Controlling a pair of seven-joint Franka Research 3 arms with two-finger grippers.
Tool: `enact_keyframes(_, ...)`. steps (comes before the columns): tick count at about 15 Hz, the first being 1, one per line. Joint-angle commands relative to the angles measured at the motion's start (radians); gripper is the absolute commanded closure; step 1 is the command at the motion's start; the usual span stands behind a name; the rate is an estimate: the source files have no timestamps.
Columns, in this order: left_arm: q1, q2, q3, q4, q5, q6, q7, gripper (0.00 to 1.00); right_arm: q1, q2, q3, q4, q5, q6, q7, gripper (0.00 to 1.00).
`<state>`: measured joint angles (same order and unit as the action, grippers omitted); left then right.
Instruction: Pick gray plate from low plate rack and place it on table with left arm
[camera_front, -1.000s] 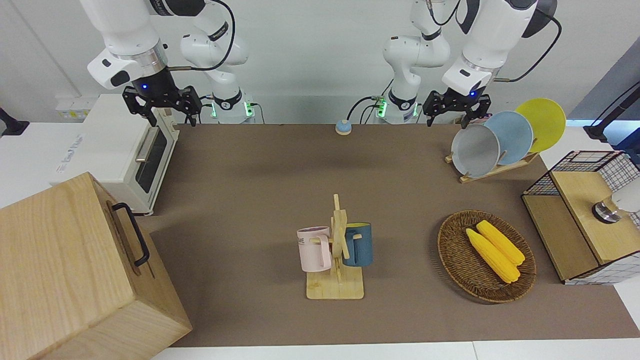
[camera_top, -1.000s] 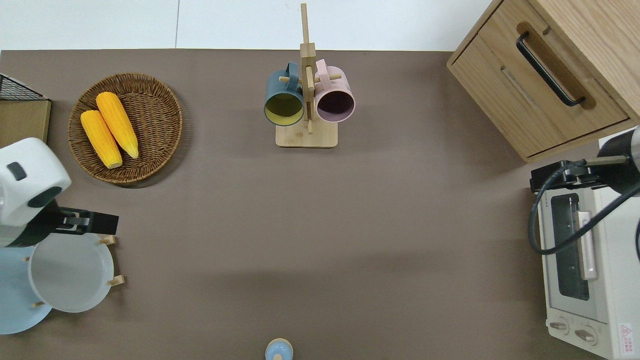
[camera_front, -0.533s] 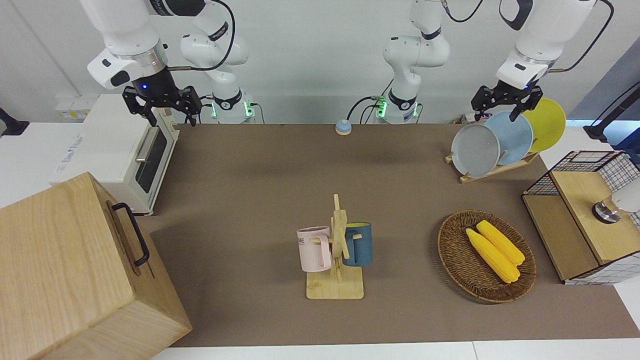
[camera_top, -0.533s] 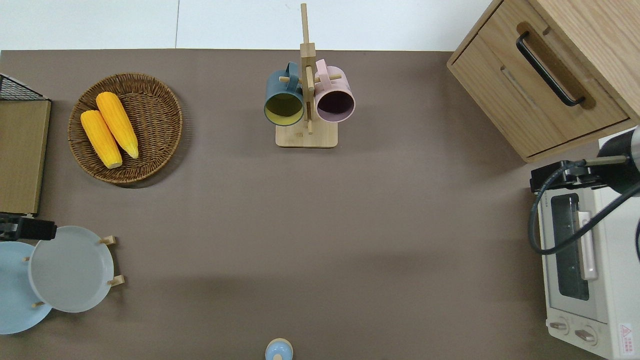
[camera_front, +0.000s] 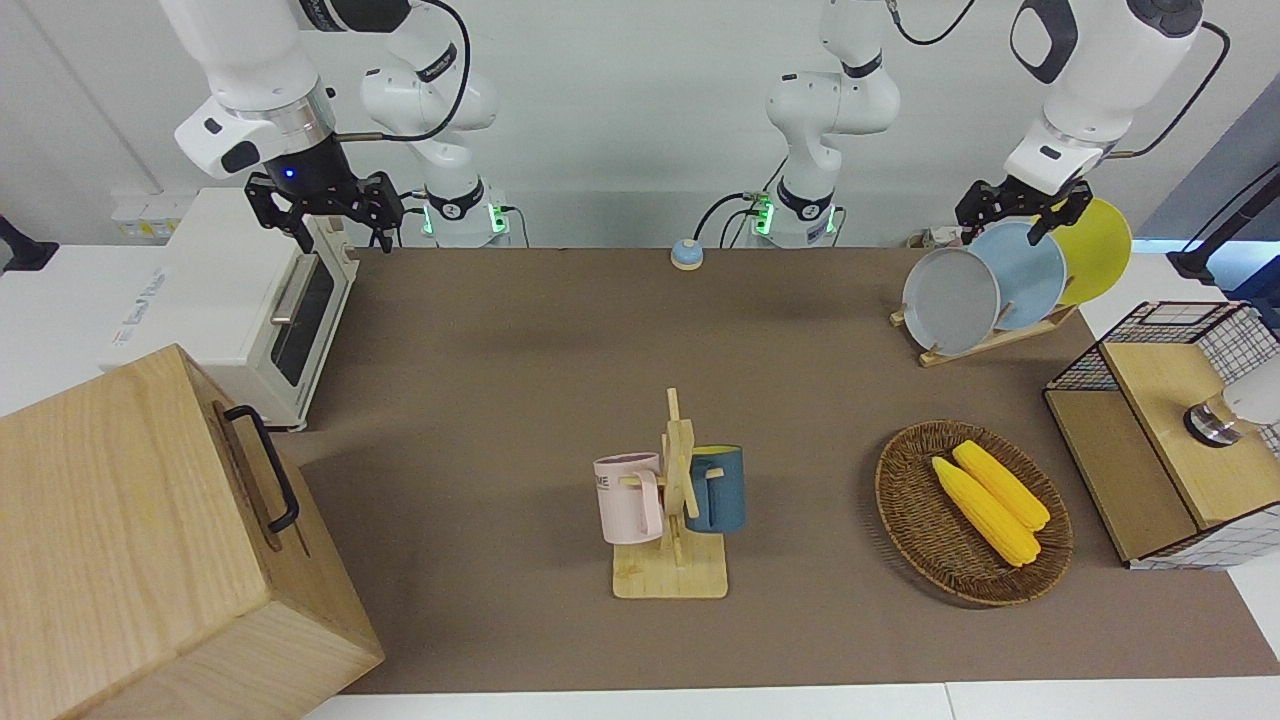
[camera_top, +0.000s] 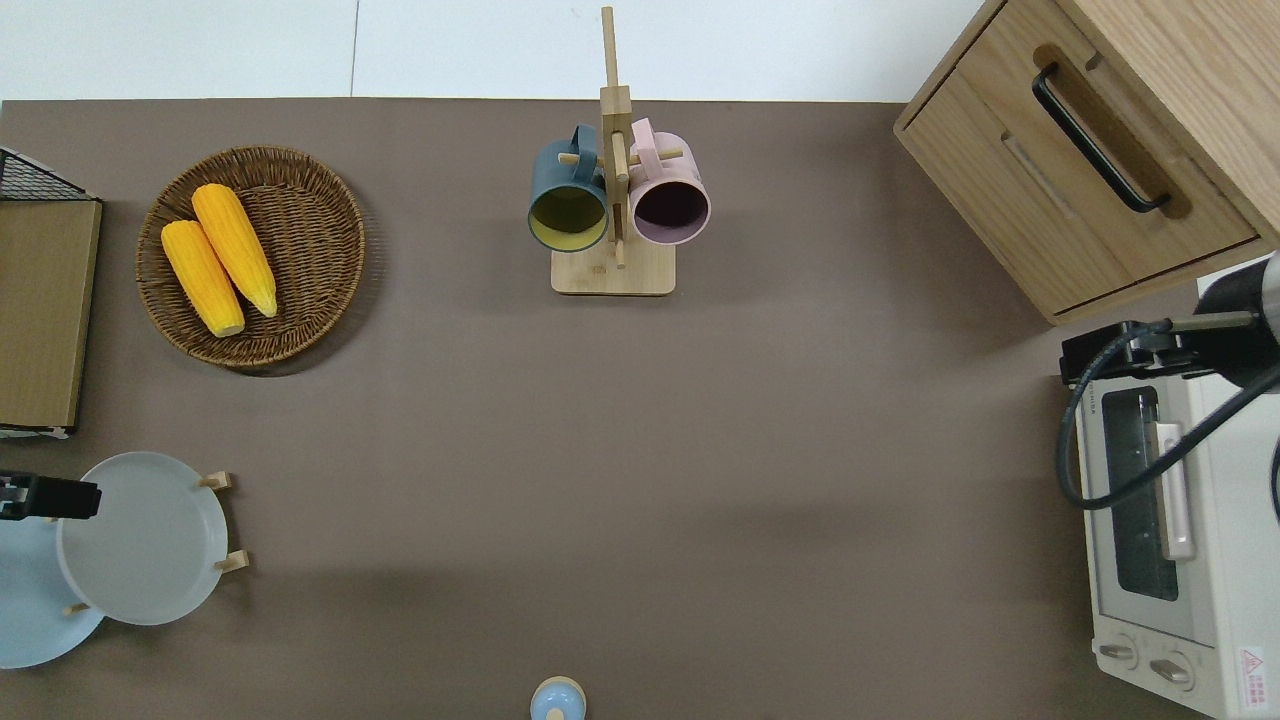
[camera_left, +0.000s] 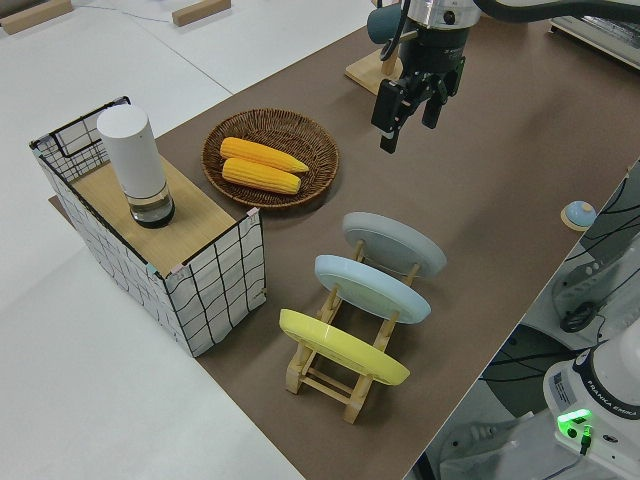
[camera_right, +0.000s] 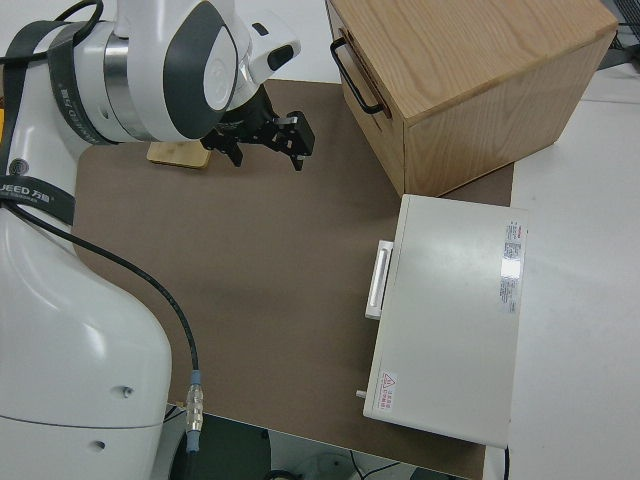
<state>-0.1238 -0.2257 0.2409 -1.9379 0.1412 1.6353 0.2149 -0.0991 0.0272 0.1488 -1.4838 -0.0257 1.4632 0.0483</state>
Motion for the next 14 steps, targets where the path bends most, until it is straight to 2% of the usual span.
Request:
enact_keyframes(1,0.016,-0.109,-0.005,-0.18,0.054,0.112,0.004,0.01,-0.002,0.002,0.003,0.005,0.004,-0.006,0.004,0.017)
enact_keyframes(14,0.153,-0.129,0.002,-0.452,0.077,0.446,0.066,0.01,-0.002,0.002,0.003,0.005,0.004,-0.006,0.004,0.017)
